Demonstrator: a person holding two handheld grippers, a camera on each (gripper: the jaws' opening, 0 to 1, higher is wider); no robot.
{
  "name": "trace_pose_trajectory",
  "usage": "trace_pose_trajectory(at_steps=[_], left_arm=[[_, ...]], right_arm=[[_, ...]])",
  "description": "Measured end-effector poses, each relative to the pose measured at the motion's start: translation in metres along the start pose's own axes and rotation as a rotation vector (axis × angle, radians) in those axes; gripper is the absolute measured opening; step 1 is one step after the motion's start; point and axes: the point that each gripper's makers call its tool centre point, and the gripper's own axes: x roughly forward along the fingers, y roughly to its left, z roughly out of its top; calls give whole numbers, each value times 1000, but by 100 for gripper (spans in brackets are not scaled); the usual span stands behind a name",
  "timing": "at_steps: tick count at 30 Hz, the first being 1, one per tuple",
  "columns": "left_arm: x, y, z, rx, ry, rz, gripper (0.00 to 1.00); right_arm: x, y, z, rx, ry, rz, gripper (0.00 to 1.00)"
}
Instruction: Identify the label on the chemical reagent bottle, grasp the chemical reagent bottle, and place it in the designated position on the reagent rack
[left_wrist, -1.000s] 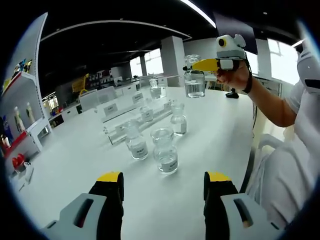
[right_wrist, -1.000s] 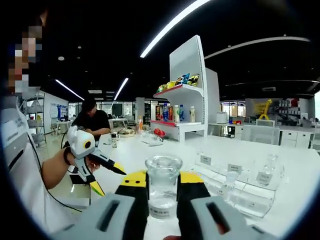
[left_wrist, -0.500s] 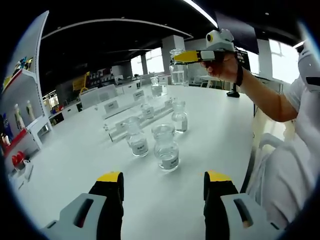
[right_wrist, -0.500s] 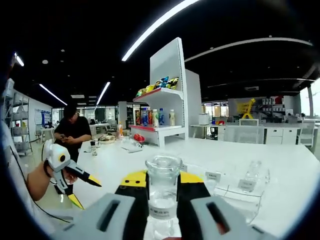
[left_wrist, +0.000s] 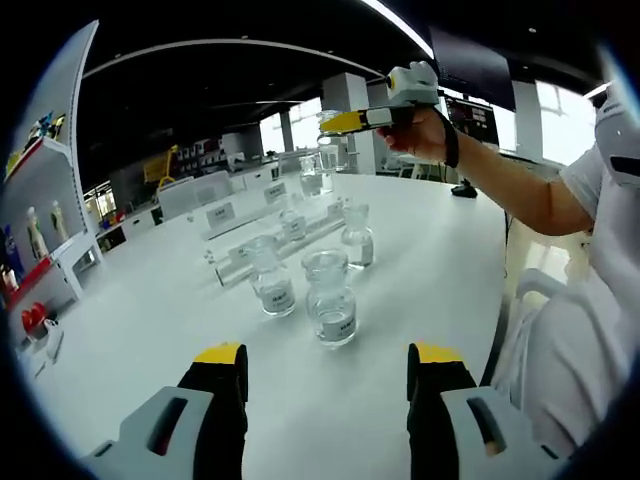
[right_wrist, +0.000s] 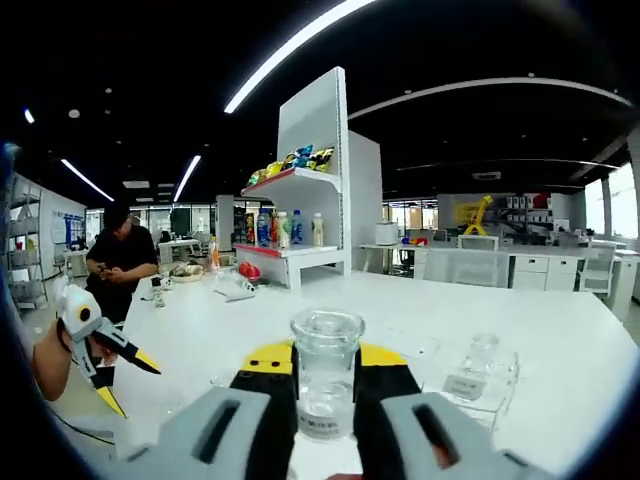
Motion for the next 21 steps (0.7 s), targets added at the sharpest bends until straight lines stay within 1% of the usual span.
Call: trace_pose_trajectory(at_steps=[2,5,13,17,21], left_arm=[[0,1,-2,-8,2,4,65],[1,0,-4,-9,10,1,65],[4,-3,2,0,3,-9,65],[5,-1,2,5,10,-7,65],[6,-4,3,8,9,-19,65]], right_arm=[[2,-5,4,9,-10,-10,18],[7,-10,6,-9,-10,-29,18],[24,-24,14,4,-26,-50,18],[34,-33,16,-10,-39,-84,18],[47,-41,17,-19,-46,-113,18]])
